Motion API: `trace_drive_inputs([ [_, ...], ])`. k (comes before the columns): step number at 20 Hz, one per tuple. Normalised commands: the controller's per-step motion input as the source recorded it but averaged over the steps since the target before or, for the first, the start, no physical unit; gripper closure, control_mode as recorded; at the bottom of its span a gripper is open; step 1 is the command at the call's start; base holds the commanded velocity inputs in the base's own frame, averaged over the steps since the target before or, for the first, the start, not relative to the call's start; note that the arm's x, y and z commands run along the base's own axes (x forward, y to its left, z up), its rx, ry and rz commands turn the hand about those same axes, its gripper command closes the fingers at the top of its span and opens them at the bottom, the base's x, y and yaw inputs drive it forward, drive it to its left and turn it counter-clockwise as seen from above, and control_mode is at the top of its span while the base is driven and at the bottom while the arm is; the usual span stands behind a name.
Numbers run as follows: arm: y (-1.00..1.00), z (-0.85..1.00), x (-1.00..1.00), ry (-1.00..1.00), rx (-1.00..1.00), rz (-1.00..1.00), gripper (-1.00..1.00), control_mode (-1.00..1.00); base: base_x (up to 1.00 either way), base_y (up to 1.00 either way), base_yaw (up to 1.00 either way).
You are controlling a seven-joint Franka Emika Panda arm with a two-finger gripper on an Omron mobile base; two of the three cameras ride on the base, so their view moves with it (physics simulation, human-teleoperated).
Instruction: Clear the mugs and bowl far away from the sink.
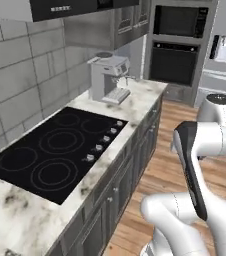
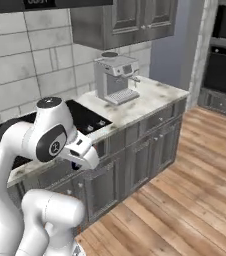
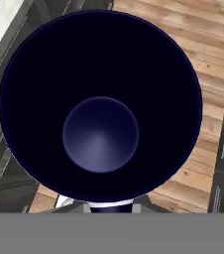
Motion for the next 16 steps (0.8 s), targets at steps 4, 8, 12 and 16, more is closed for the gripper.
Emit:
trace_drive_inputs([
  [4,0.00,0.00,0.00,0.00,0.00,0.00,1.00,1.00,-0.13,0.59,0.94],
  [8,0.00,0.00,0.00,0.00,0.00,0.00,1.00,1.00,-0.16,0.59,0.94],
  [12,0.00,0.00,0.00,0.00,0.00,0.00,1.00,1.00,-0.15,0.61,0.93],
  [16,0.00,0.00,0.00,0.00,0.00,0.00,1.00,1.00,-0.03,0.77,0.86],
])
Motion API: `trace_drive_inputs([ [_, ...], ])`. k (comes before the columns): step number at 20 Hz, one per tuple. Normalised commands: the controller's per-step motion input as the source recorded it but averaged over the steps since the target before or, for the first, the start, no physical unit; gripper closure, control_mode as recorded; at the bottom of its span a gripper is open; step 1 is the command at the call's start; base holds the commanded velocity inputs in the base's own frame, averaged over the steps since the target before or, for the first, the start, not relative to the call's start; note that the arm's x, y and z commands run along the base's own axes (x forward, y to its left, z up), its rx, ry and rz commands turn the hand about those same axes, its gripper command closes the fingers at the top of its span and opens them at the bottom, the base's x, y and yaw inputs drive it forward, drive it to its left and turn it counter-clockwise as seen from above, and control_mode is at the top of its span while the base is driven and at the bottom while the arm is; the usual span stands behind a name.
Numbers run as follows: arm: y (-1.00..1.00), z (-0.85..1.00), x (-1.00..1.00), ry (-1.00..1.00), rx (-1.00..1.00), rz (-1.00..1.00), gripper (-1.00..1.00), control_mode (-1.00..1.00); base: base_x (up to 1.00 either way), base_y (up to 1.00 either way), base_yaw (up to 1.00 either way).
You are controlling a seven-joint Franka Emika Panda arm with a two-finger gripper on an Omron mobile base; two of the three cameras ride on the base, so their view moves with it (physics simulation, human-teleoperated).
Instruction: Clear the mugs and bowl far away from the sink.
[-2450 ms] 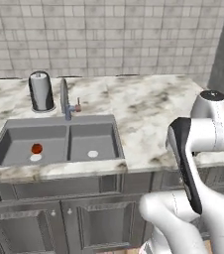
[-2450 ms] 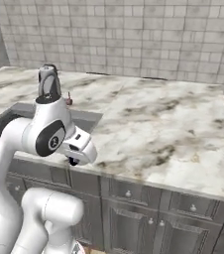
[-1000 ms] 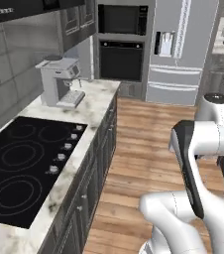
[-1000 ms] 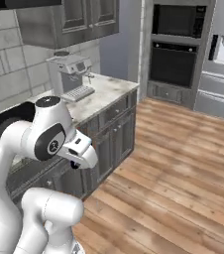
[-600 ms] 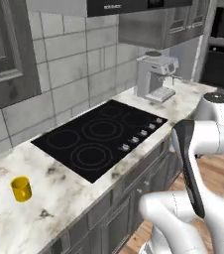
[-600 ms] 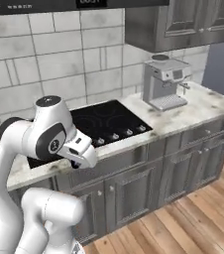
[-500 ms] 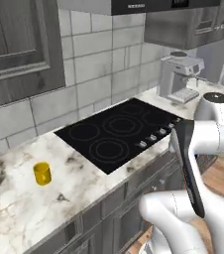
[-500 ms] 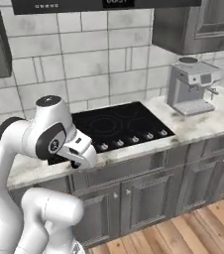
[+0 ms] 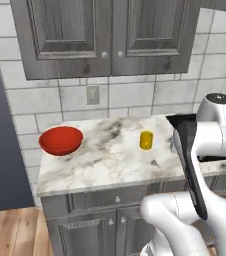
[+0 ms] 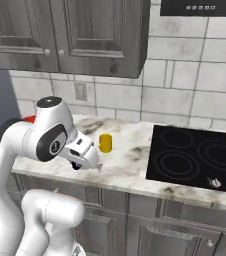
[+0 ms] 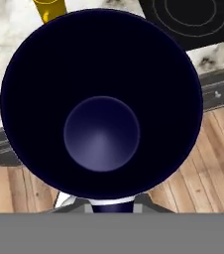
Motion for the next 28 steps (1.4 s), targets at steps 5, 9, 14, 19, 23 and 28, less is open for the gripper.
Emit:
trace_drive_inputs([
  [5,0.00,0.00,0.00,0.00,0.00,0.00,1.00,1.00,0.38,0.51,0.56],
  [9,0.00,0.00,0.00,0.00,0.00,0.00,1.00,1.00,0.62,-0.03,0.17],
  [14,0.00,0.00,0.00,0.00,0.00,0.00,1.00,1.00,0.33,-0.01,-0.14],
  [19,0.00,0.00,0.00,0.00,0.00,0.00,1.00,1.00,0.16,0.34,-0.31],
  [23,0.00,0.00,0.00,0.00,0.00,0.00,1.00,1.00,0.33,0.48,-0.35],
  [28,0.15,-0.11,0.12,0.01,0.00,-0.03,1.00,-1.00,0.37,0.47,-0.22],
])
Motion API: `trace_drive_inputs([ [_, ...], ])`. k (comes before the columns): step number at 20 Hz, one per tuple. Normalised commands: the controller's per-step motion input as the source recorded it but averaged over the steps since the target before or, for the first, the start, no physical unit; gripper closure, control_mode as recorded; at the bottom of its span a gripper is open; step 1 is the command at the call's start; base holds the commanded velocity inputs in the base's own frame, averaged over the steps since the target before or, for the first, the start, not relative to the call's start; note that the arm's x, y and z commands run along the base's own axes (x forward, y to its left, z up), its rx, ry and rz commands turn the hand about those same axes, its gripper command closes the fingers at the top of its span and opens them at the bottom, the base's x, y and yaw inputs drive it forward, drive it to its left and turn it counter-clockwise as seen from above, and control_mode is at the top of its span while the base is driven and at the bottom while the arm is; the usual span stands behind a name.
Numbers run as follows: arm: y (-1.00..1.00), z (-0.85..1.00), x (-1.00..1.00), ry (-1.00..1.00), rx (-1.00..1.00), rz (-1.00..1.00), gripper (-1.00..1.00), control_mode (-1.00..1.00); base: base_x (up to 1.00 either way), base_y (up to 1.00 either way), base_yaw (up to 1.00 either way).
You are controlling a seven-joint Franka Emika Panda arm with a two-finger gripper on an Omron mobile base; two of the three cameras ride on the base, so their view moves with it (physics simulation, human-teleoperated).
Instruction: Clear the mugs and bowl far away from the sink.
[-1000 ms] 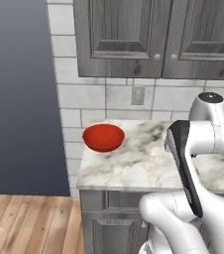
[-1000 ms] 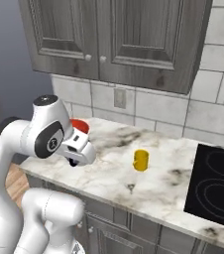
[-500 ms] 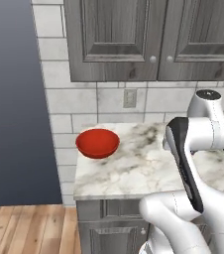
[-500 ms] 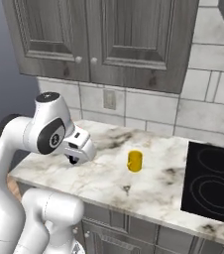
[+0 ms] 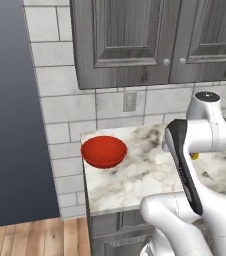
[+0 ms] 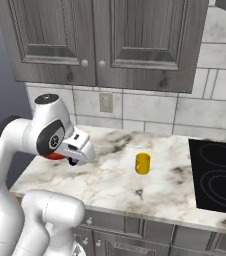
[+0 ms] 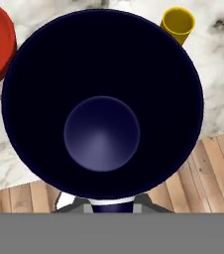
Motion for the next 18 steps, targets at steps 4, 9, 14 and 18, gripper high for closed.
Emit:
trace_drive_inputs([
  [4,0.34,-0.57,0.57,0.04,0.01,-0.13,1.00,-1.00,0.00,0.00,0.00],
  [9,-0.17,-0.79,0.46,0.00,0.07,-0.04,1.00,-1.00,0.00,0.00,0.00],
  [14,-0.30,-0.52,0.55,0.01,0.07,0.00,1.00,-1.00,0.00,0.00,0.00],
  [18,-0.01,-0.42,0.72,0.00,0.00,0.00,1.00,-1.00,0.00,0.00,0.00],
])
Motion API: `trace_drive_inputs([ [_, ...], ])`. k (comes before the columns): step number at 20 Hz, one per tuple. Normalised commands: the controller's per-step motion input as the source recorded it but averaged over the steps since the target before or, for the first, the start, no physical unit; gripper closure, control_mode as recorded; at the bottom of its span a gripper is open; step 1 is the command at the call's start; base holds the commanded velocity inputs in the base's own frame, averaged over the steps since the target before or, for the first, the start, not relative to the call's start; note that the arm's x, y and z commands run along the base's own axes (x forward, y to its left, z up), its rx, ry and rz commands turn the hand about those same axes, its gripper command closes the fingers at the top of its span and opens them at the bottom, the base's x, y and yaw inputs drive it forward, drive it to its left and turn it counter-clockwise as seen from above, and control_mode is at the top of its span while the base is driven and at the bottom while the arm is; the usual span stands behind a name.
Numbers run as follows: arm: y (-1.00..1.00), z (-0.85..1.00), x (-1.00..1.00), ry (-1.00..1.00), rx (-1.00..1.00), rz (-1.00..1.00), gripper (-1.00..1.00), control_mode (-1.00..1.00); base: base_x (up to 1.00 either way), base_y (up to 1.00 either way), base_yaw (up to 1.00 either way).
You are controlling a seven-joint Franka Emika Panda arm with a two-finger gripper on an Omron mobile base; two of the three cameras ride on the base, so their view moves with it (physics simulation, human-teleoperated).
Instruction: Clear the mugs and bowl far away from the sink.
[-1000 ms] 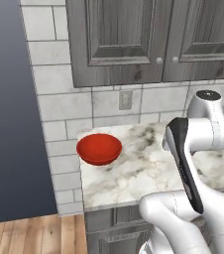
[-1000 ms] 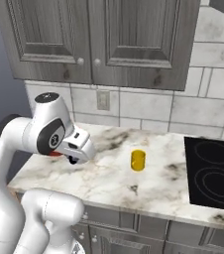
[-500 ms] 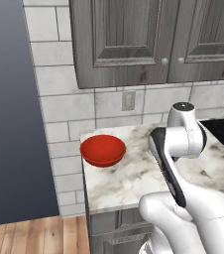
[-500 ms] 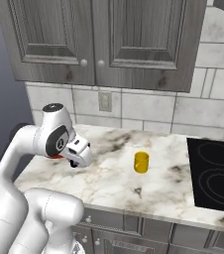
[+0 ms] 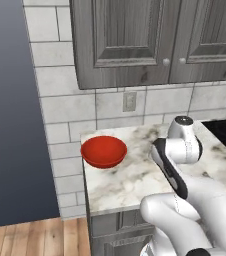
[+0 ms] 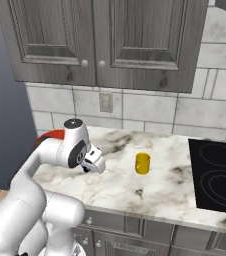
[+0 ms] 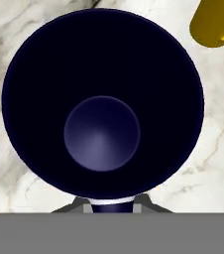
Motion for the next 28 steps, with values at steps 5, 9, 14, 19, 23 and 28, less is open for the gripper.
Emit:
trace_drive_inputs([
  [5,0.00,-0.41,0.73,0.00,-0.01,0.00,1.00,-1.00,0.00,0.00,0.00],
  [9,0.00,-0.20,0.52,0.08,0.00,0.00,1.00,-1.00,0.00,0.00,0.00],
  [14,0.00,-0.08,0.34,0.13,0.00,0.00,1.00,-1.00,0.00,0.00,0.00],
  [19,0.00,-0.26,0.22,0.05,0.00,0.00,1.00,-1.00,0.00,0.00,0.00],
  [23,0.00,-0.38,0.11,0.00,0.00,0.00,1.00,-1.00,0.00,0.00,0.00],
  [28,0.00,-0.34,0.00,0.01,0.00,0.00,1.00,-1.00,0.00,0.00,0.00],
])
